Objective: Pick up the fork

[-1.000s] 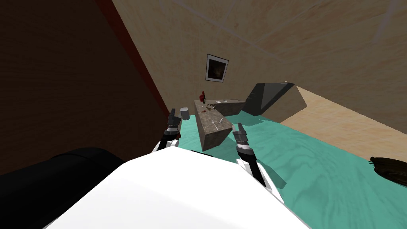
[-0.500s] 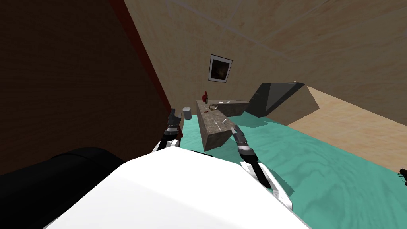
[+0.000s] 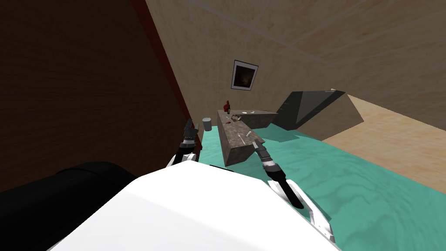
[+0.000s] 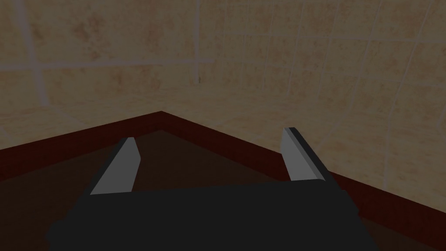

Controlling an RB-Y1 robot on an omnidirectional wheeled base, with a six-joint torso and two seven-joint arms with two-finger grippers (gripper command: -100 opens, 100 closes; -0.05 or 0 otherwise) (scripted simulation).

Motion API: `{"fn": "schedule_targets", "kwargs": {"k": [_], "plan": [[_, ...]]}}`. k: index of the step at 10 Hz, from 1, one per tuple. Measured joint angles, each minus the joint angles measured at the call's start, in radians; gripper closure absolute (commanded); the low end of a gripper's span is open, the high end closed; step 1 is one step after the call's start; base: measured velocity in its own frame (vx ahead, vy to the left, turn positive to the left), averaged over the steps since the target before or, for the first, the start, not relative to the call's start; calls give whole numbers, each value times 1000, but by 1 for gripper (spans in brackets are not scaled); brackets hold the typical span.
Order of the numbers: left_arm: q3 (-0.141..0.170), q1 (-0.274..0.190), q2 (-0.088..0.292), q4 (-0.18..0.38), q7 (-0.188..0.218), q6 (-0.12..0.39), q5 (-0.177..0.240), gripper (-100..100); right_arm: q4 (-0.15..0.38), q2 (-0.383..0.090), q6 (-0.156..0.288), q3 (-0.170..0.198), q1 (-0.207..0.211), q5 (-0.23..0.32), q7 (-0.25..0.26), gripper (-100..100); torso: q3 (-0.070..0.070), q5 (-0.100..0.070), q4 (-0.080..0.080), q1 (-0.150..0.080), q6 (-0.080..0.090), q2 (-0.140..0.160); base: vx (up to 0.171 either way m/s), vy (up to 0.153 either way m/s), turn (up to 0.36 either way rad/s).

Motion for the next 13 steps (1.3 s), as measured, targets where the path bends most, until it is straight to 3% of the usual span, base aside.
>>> {"fn": "schedule_targets", "kwargs": {"k": [13], "plan": [[0, 0, 0, 0, 0, 0, 0, 0, 136, -374, 30, 68, 17, 22, -27, -100, 0, 0, 0, 0, 0, 0, 9, 50, 79]]}}
